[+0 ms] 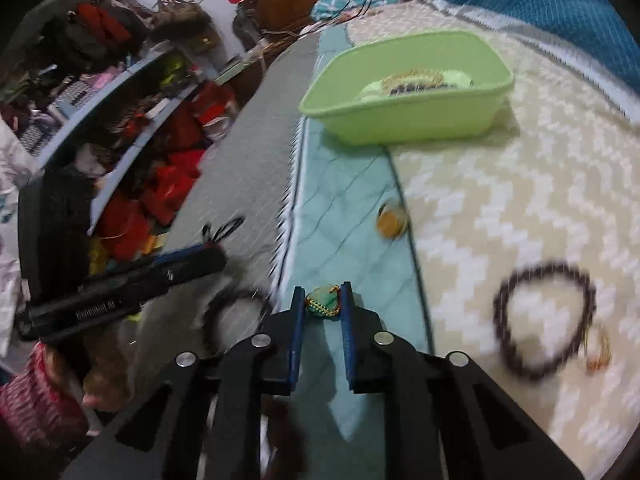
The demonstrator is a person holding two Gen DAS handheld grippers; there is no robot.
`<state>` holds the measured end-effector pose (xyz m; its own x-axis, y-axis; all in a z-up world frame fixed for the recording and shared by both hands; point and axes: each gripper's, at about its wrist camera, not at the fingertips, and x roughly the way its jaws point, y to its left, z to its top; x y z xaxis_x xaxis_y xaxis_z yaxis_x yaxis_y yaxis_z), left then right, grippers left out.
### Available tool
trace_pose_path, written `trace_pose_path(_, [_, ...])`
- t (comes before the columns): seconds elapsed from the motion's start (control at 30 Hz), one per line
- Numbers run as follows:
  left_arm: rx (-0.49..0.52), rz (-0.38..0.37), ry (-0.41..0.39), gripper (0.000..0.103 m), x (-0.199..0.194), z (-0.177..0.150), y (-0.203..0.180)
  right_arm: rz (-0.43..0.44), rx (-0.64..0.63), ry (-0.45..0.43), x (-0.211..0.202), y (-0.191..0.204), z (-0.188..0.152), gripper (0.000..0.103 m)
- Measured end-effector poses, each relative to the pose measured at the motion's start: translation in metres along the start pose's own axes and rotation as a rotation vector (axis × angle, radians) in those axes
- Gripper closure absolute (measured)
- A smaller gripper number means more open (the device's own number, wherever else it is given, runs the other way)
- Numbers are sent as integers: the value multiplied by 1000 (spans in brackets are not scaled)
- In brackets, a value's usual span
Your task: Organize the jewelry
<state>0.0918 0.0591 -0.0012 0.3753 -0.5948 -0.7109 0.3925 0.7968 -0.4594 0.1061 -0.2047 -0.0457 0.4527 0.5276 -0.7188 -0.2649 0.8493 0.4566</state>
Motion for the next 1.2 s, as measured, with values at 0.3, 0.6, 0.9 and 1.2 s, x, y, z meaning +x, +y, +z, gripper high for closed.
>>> trace_pose_path(0.3, [56,-70,-62,89,25,104,-51,-55,4,-253,-58,-17,95,103])
trace_pose_path(0.6, [-17,236,1,54,97,142,-34,-181,52,-184,2,-57,123,95])
trace_pose_path(0.9, [12,220,-78,54,39,55,-47,-259,142,-361,-90,-67,6,95])
trace_pose_path(1.2, [81,231,32,54,56,-15,-66,-359,205,-254,-109,-72,-92,95])
